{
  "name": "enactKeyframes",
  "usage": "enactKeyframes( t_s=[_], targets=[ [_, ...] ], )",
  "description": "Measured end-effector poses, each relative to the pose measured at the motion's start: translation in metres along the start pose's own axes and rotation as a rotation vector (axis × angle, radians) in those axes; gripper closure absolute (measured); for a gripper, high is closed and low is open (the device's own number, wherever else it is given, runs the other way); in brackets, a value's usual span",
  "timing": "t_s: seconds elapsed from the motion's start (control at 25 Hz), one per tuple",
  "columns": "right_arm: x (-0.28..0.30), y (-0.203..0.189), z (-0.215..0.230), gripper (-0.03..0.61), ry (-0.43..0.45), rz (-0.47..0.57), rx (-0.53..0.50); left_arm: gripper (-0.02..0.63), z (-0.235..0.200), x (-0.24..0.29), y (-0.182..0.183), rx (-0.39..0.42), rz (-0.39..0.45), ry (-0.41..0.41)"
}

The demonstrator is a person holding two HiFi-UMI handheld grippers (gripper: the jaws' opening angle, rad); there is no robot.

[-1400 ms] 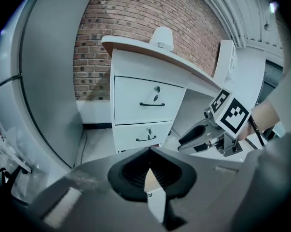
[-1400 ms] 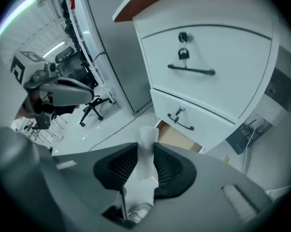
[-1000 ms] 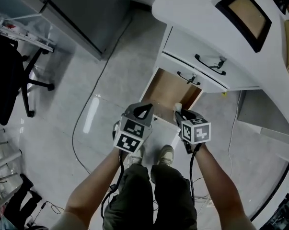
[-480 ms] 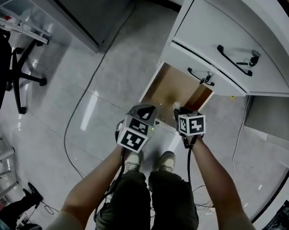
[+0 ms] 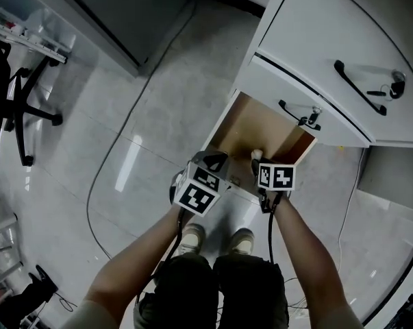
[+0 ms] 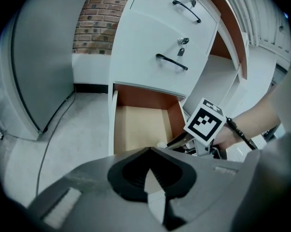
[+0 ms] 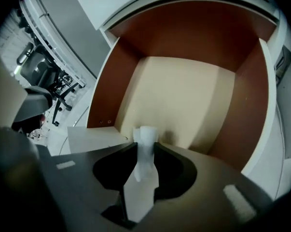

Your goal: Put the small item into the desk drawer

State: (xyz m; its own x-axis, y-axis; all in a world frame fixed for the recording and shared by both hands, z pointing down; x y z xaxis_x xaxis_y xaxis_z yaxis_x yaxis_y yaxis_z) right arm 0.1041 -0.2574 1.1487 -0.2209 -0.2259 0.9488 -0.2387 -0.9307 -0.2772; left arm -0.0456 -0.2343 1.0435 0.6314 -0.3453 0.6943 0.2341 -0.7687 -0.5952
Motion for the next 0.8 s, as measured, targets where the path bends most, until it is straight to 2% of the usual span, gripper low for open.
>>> enactKeyframes(
  t_s=[0.24,0.44,0.68,0.8],
  targets=[
    [0.024,-0.002,0.008,0.462,-0.022,-0.008,0.122,0.611,-0.002,0.011,-0.002,0.004,-0.022,-0.026],
    [0.03,-0.002,0.009,0.423,-0.014,-0.02,0.15,0.611,-0.002,0.012,-0.005,0.0,-0.03,-0.02],
    [-0.018,0.004,0.0,0.465,-0.019,0.003,0.137,0.611,0.009,-0.025,0.012,0.01,-0.038,0.01],
    [-0.062,0.012,-0.005,0.528,-0.004,0.011,0.114,0.611,0.024,-0.053,0.028,0.044,-0.041,0.03]
  ],
)
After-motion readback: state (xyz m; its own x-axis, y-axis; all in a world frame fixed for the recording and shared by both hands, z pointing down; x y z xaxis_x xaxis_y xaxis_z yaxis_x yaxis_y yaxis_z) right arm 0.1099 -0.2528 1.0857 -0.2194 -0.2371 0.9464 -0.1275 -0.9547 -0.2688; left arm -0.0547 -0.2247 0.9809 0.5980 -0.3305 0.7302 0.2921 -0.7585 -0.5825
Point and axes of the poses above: the fingertips, and each gripper's own axes: x forward along the fingers, z to its right, y out of its top, the point moved 4 cm from there along -x, backward along the fingers, and after that the axes turned 9 degrees about -y, right-handed, at the moved point
